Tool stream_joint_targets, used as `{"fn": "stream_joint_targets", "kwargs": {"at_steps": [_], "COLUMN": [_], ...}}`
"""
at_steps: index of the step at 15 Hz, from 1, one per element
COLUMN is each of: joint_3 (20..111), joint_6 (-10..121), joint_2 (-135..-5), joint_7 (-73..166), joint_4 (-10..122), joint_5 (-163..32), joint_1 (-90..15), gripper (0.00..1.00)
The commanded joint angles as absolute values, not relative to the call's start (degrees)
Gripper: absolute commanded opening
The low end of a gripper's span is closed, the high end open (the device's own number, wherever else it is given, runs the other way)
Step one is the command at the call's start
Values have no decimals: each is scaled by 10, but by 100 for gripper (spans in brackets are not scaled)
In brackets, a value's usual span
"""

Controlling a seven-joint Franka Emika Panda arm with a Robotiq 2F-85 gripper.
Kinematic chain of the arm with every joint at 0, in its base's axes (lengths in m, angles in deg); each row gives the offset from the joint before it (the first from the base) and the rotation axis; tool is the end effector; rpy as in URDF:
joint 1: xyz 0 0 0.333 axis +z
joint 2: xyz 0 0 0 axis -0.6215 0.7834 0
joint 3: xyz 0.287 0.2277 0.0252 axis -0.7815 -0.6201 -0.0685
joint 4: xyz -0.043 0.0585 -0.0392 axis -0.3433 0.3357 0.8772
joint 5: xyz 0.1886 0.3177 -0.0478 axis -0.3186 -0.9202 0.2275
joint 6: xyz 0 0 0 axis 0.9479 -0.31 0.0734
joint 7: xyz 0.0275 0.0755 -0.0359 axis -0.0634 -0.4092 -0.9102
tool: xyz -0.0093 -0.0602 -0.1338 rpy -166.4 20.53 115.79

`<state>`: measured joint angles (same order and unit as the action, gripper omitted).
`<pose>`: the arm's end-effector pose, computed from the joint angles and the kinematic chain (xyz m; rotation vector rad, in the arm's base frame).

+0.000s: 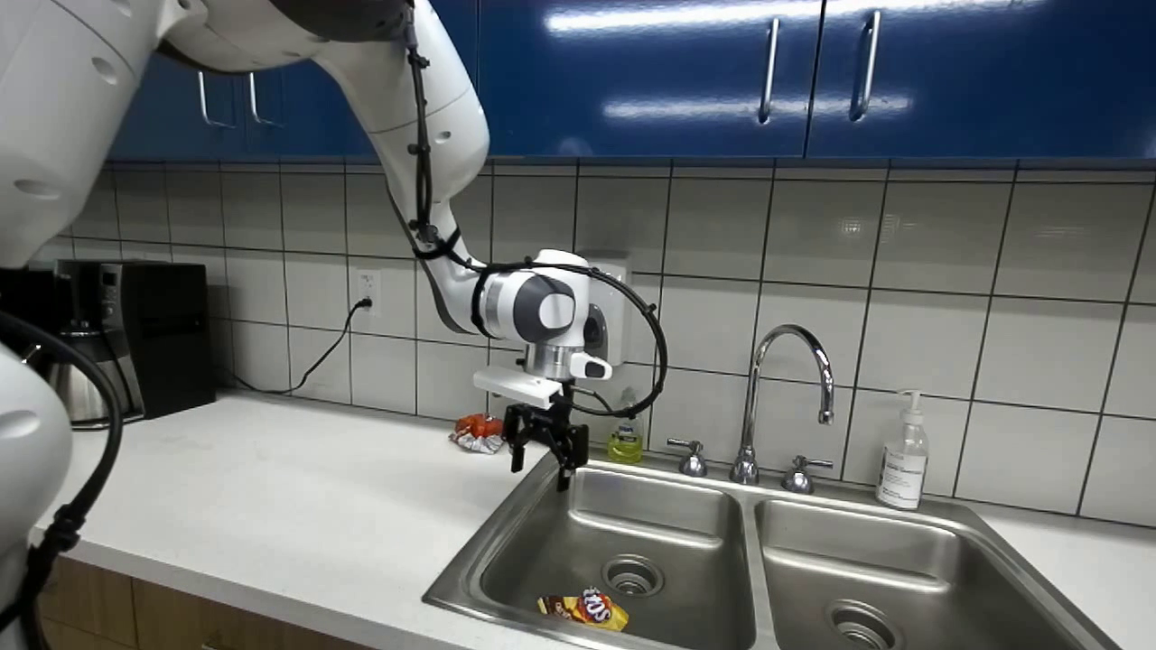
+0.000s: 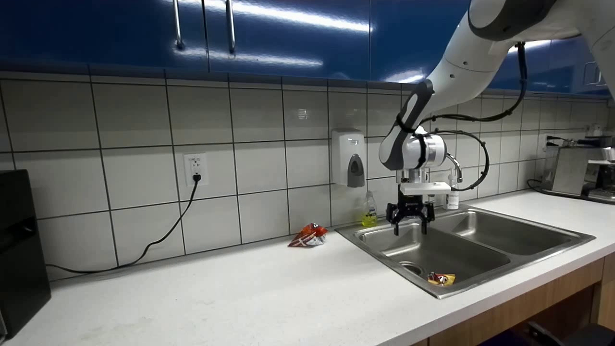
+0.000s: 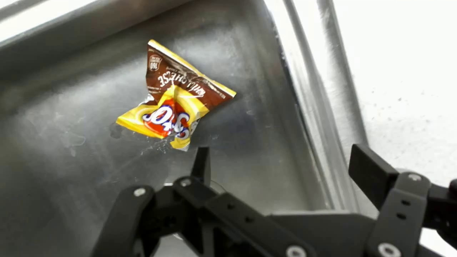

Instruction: Put the yellow packet inside the left sink

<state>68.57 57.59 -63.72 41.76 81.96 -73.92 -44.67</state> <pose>0.5724 -0.1294 0.2604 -3.0858 0.4410 0.1024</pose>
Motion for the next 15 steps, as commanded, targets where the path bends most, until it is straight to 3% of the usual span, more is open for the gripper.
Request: {"fn": "stream_joint_targets", "kwargs": {"at_steps": [1, 15], "joint_3": [668, 599], "joint_6": [552, 374], "joint_2": [-731, -1032], "joint_7": [429, 444], "joint_4": [905, 1153], "joint_5": [-723, -698], "joint_1": [-424, -356], "gripper": [100, 100]}}
